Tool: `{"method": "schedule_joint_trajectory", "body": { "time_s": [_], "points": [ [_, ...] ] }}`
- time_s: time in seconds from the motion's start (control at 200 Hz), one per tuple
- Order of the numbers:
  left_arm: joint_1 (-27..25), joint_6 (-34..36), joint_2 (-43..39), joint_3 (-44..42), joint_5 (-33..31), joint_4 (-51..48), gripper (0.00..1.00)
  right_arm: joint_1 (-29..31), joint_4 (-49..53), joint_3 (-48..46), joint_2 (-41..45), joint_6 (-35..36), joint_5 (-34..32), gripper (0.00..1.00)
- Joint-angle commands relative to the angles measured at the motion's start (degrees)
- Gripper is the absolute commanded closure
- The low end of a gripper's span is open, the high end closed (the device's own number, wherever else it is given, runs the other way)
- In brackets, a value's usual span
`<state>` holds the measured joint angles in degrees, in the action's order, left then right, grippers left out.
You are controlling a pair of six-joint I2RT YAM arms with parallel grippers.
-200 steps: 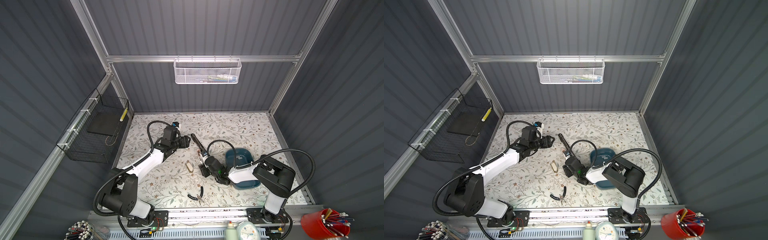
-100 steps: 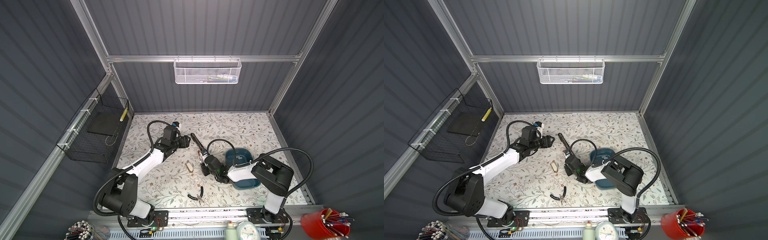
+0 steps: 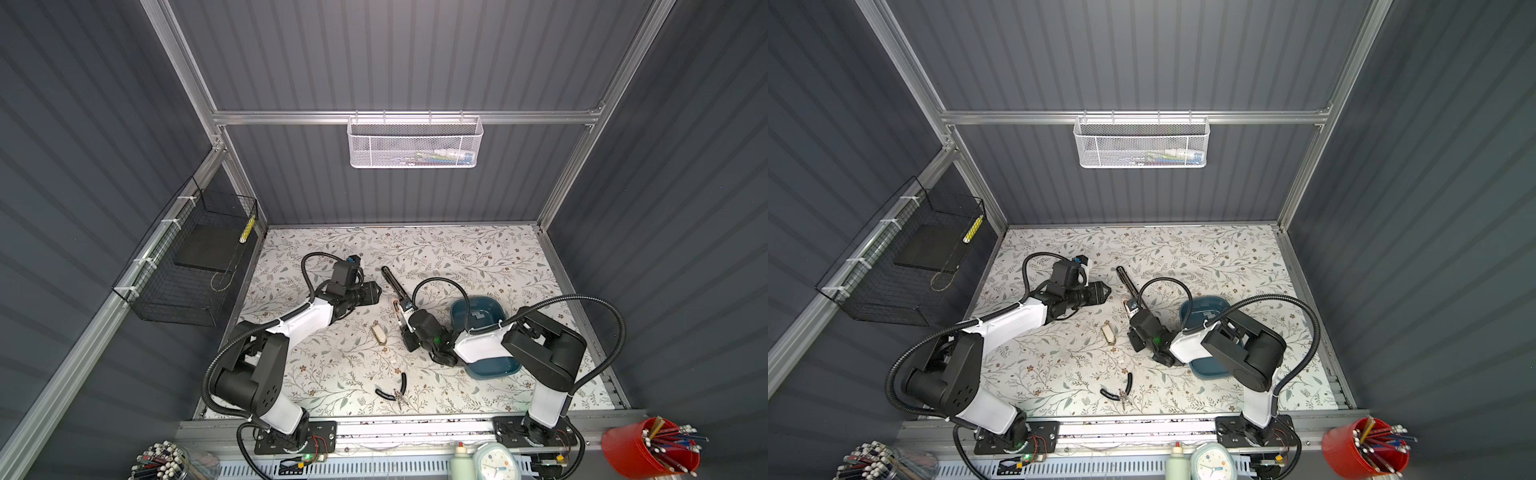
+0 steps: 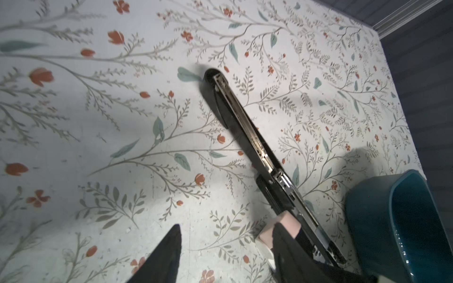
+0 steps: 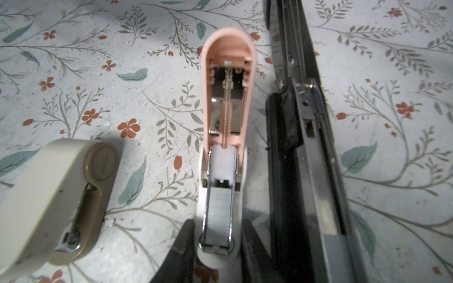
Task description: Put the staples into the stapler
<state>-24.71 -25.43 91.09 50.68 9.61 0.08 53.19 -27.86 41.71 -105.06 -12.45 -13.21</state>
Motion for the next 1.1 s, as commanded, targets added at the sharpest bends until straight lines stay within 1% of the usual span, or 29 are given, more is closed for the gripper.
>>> {"method": "schedule_joint_trajectory", "body": {
  "time_s": [0.0,0.185,0.335,0.345,0.36,0.43,0.53,0.71,0.856,0.961,1.021,1.096],
  "points": [
    [0.01,-1.69,1.69,-1.76,4.44,2.45,0.40,-0.02,-0.88,-1.32,-0.17,1.37,2.23,0.77],
    [0.03,-2.56,7.52,-0.67,8.23,3.91,0.42,-0.02,-0.45,-0.24,-1.19,1.78,2.87,0.79],
    [0.01,-2.69,9.52,0.46,8.85,4.43,0.42,-0.01,-1.13,-0.67,-1.10,1.97,3.33,0.80],
    [0.01,-2.72,9.54,0.54,8.85,4.41,0.42,-0.01,-1.14,-0.67,-1.11,1.99,3.29,0.80],
    [0.01,-2.75,9.44,0.62,10.44,4.41,0.42,-0.04,-1.15,-0.65,-1.18,1.94,3.33,0.80],
    [0.01,-2.63,8.91,0.56,11.32,4.66,0.41,-0.02,-1.17,-0.67,-1.24,1.94,3.34,0.80],
    [0.06,-2.67,8.23,0.01,14.36,6.78,0.38,-0.02,-1.24,-0.67,-1.24,1.95,3.52,0.81],
    [-0.08,-3.32,8.16,-0.39,16.30,8.51,0.38,-0.02,-1.41,-0.58,-1.38,1.96,3.78,0.81],
    [-0.07,-3.05,6.89,-0.89,15.67,8.29,0.38,-0.02,-1.48,-0.58,-1.42,1.97,3.70,0.81],
    [-0.12,-3.23,7.12,-1.18,15.53,8.68,0.39,-0.02,-1.48,-0.58,-1.43,1.89,3.55,0.79],
    [-0.15,-3.81,7.19,-2.03,15.60,9.21,0.41,-0.02,-1.43,-0.57,-1.37,1.84,3.54,0.78],
    [-0.24,-4.17,5.69,-4.09,15.62,10.27,0.41,-0.02,-1.37,-0.47,-1.26,1.79,3.57,0.78]
  ]
}}
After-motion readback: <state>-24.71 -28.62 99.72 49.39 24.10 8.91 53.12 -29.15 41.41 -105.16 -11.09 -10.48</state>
